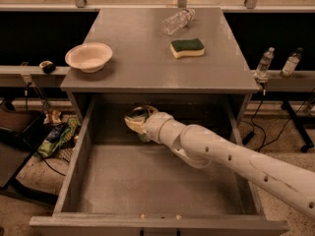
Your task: Place green can into top drawer
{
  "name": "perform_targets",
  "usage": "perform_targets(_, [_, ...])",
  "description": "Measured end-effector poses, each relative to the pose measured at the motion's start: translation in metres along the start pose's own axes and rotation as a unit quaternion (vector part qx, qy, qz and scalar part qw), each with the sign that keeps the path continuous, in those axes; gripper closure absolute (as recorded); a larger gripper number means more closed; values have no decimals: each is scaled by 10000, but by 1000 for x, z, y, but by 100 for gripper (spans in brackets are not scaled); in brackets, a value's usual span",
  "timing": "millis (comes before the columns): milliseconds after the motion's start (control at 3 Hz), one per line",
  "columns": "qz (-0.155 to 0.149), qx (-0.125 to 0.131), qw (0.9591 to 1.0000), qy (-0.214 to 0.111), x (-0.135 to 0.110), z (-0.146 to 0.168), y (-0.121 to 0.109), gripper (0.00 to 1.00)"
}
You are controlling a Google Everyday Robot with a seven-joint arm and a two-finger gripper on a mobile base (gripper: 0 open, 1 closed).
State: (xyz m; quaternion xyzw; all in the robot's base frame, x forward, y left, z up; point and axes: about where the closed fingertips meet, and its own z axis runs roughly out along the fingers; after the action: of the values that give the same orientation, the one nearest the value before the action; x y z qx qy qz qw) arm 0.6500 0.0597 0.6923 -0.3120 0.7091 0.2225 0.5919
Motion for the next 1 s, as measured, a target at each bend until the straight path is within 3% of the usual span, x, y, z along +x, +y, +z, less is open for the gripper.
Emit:
perform_targets(333, [1,5,10000,0,0,0,-1,50])
perform_targets(1000, [1,5,10000,-1,0,0,0,4])
